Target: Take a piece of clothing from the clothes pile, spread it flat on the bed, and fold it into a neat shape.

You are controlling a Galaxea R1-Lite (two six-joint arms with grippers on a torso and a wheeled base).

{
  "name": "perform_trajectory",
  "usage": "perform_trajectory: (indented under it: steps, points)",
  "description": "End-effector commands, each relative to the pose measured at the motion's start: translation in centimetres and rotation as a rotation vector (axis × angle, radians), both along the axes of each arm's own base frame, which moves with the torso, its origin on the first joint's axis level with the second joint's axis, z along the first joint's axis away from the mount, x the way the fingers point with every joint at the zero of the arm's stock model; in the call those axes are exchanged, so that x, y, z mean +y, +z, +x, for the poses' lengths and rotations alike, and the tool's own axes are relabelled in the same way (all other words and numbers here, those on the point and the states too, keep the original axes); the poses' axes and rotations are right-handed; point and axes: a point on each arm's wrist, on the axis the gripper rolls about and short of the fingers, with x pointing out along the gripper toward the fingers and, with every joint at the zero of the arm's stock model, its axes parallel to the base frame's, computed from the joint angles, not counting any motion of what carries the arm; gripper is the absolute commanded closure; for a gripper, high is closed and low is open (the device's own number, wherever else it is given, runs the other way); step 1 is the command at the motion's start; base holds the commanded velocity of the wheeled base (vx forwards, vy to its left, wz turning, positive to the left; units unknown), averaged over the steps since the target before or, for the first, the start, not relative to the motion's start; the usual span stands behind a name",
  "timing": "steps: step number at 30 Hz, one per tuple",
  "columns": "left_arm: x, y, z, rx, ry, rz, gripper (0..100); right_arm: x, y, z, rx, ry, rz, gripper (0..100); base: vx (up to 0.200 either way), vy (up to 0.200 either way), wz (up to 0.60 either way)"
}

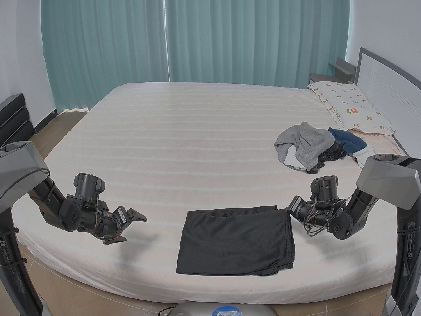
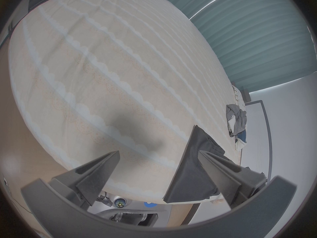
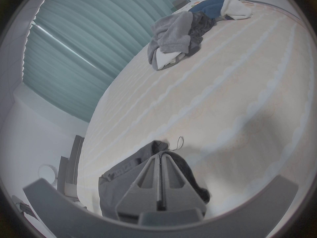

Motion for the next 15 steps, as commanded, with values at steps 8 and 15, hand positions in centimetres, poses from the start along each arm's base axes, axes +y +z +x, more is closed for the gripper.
perform_trajectory:
  steps: [8,15]
  points:
    - [-0.04,-0.1,0.0,0.003,0.0,0.002,0,-0.93,0.06,0.37,-0.006,-0.029,0.004,100,0.0,0.0,0.0]
    - [-0.04,-0.1,0.0,0.003,0.002,0.004,0,-1.2,-0.39,0.51,-0.016,-0.034,0.002,0,0.0,0.0,0.0]
